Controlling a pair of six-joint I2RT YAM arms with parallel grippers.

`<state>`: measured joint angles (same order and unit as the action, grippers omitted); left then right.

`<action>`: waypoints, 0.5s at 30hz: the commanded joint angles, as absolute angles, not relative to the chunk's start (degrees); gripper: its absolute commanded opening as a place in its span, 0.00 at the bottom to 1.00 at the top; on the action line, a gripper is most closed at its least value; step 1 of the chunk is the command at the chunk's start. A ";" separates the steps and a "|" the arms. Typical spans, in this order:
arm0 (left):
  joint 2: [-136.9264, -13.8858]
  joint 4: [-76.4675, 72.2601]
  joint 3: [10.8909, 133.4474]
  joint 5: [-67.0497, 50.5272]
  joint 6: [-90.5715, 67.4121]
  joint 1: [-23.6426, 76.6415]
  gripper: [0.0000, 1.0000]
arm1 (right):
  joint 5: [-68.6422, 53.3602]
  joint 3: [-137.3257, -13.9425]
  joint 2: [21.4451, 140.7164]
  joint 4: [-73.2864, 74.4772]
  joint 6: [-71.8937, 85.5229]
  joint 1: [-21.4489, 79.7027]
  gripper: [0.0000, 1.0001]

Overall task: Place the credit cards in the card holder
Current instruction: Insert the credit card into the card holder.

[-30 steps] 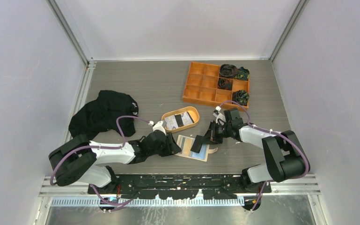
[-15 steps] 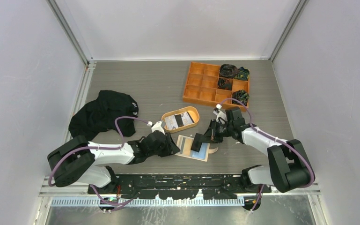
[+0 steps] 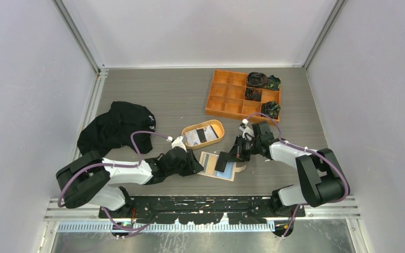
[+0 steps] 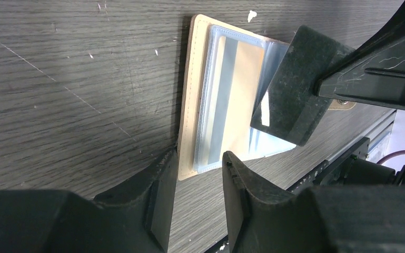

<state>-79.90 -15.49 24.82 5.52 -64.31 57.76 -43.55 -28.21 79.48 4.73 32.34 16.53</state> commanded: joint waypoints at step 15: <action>-79.11 -16.87 23.86 5.95 -64.84 58.02 0.38 | -43.71 -29.90 77.92 6.26 30.64 15.72 0.01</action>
